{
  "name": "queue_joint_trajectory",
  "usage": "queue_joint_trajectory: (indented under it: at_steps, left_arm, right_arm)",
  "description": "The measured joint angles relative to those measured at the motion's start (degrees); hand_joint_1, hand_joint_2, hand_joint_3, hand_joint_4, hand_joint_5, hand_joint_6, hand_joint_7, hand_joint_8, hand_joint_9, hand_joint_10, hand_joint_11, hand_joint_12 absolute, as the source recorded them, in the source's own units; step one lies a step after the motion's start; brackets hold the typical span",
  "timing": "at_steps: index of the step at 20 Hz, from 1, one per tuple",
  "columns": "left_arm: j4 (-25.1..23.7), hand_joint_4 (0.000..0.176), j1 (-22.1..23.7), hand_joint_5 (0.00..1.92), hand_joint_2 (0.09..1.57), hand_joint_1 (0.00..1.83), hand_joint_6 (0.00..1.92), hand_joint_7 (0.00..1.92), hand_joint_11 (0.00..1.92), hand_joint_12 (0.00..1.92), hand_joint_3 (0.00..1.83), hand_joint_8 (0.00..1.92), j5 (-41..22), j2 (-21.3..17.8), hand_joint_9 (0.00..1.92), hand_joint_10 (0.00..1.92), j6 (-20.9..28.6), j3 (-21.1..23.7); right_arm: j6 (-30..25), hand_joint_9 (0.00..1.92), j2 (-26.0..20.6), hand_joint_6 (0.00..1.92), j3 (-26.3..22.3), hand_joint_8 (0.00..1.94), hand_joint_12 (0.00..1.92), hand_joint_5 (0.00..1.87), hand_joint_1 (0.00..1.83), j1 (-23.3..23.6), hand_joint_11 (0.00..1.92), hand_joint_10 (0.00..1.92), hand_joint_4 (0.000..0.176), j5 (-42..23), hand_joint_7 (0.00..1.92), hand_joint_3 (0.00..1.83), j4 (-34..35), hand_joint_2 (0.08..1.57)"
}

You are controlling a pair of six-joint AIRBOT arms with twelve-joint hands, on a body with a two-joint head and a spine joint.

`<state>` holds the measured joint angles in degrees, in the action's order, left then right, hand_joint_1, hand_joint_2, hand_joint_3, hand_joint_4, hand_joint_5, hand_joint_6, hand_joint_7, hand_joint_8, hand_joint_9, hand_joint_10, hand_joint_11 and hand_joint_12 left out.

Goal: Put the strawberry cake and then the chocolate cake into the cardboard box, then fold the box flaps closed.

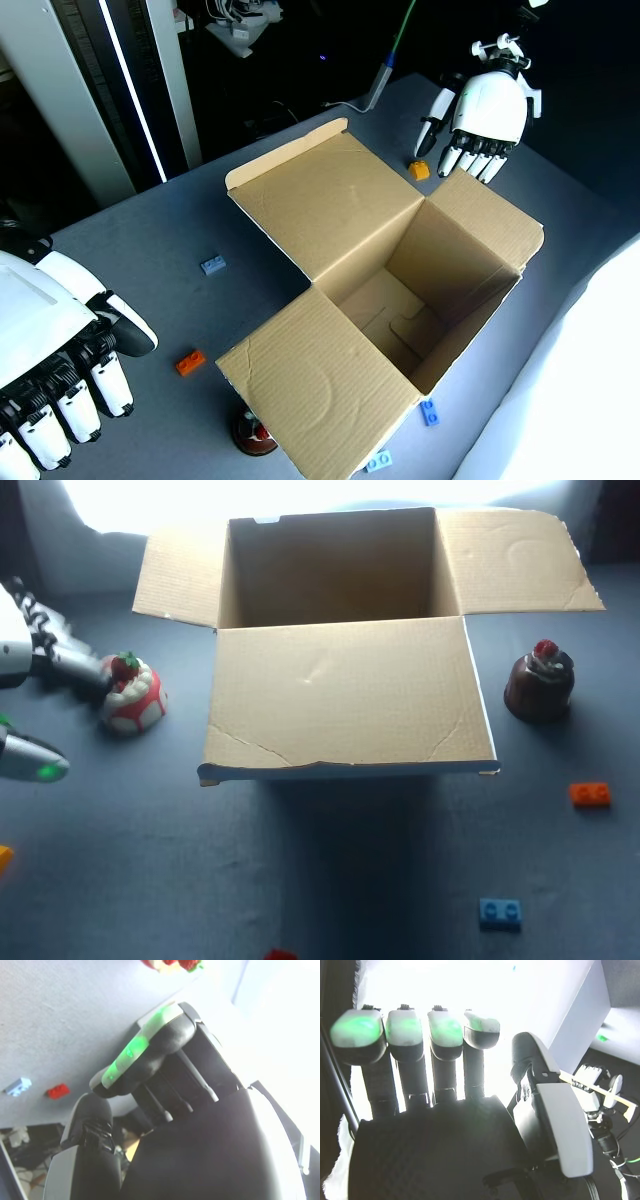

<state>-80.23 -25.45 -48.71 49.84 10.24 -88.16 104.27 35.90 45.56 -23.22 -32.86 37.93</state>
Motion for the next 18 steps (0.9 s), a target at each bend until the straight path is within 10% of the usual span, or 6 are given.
queue_joint_trajectory:
  at_steps: [10, 18]
  left_arm:
    - [-1.09, 0.0, 0.79, 0.04, 1.08, 0.19, 0.0, 0.07, 0.0, 0.13, 0.0, 0.0, -0.15, 0.31, 0.03, 0.0, 0.37, -0.52]
    - [-4.42, 0.0, 4.28, 0.0, 0.92, 0.94, 0.0, 0.0, 0.0, 0.0, 0.0, 0.0, 0.22, 1.6, 0.0, 0.0, 1.66, -0.52]
  right_arm:
    - [2.25, 0.07, 0.0, 0.0, -0.04, 0.0, 0.19, 0.1, 0.02, -0.13, 0.0, 0.0, 0.0, -0.11, 0.09, 0.0, 3.93, 1.1]
    - [2.56, 0.13, 0.0, 0.0, -0.04, 0.0, 0.43, 0.12, 0.41, -0.13, 0.0, 0.0, 0.0, 0.81, 0.12, 0.0, 5.97, 1.0]
